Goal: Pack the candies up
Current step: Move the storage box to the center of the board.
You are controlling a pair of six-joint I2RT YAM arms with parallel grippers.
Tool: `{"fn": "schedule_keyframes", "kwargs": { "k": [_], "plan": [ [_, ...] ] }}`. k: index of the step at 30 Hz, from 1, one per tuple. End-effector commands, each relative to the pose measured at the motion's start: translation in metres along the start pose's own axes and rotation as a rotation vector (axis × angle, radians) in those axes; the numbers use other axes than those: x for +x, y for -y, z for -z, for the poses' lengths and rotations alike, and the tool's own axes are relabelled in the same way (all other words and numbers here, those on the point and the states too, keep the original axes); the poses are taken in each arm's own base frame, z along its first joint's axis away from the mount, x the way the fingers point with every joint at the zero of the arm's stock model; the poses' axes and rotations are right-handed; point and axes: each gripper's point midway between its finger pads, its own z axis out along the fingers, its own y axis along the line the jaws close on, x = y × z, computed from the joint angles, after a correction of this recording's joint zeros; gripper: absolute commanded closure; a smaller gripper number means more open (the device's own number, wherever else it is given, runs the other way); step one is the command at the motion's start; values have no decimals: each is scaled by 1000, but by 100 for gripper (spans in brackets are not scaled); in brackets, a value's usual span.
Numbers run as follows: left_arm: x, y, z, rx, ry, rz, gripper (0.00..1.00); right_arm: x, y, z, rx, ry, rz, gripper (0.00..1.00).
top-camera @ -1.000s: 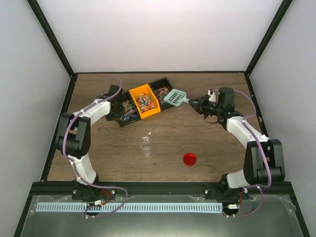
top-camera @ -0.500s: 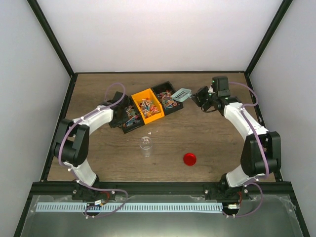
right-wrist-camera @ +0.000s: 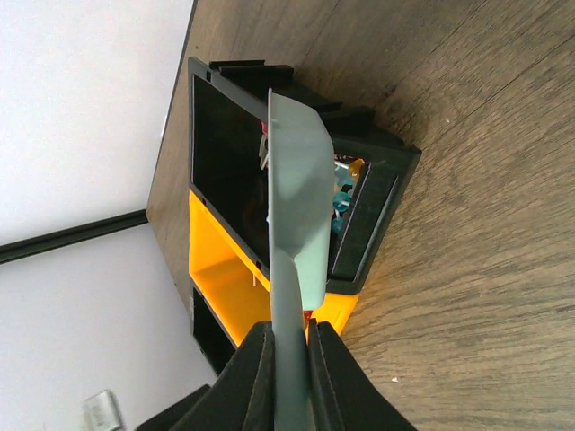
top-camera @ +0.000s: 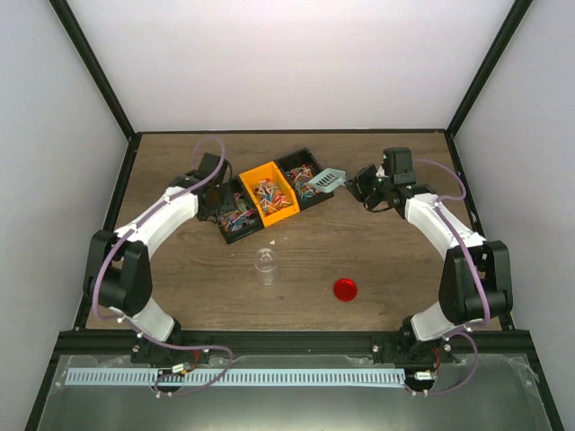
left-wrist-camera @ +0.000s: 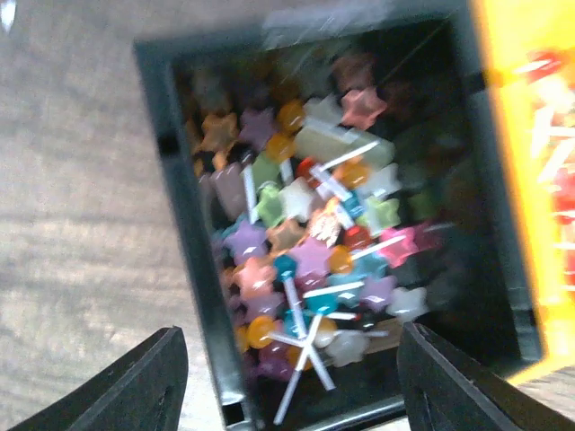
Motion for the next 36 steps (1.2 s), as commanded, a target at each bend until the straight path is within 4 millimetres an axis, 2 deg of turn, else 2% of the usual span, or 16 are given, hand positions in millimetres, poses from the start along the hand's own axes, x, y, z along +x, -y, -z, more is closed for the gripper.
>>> {"fn": "schedule_keyframes", "kwargs": {
  "k": [1,5,10,12,14,19,23,28,32,36],
  "plan": [
    [-45,33,39,150,163,-189,31,5,-15,3,-75,-7,17,99],
    [-81,59,26,177,205,-300,25,6,-26,6,-106,-15,54,99],
    [-124,116,6,291,230,-620,22,11,-19,7,-98,-31,63,99],
    [-134,130,-6,311,197,-702,22,14,-17,8,-93,-37,65,99],
    [-140,134,-13,369,180,-688,22,14,-20,9,-109,-39,92,99],
    [-122,133,-34,432,131,-782,26,12,-30,2,-109,-71,184,99],
    [-117,134,-53,436,91,-824,30,13,-33,4,-114,-87,216,99],
    [-109,130,-67,421,52,-827,38,18,-20,4,-107,-93,207,99],
    [-104,122,-82,381,35,-818,52,22,-13,-3,-100,-124,195,99],
    [-109,124,-92,383,48,-796,63,23,-14,8,-112,-90,211,99]
  ]
}}
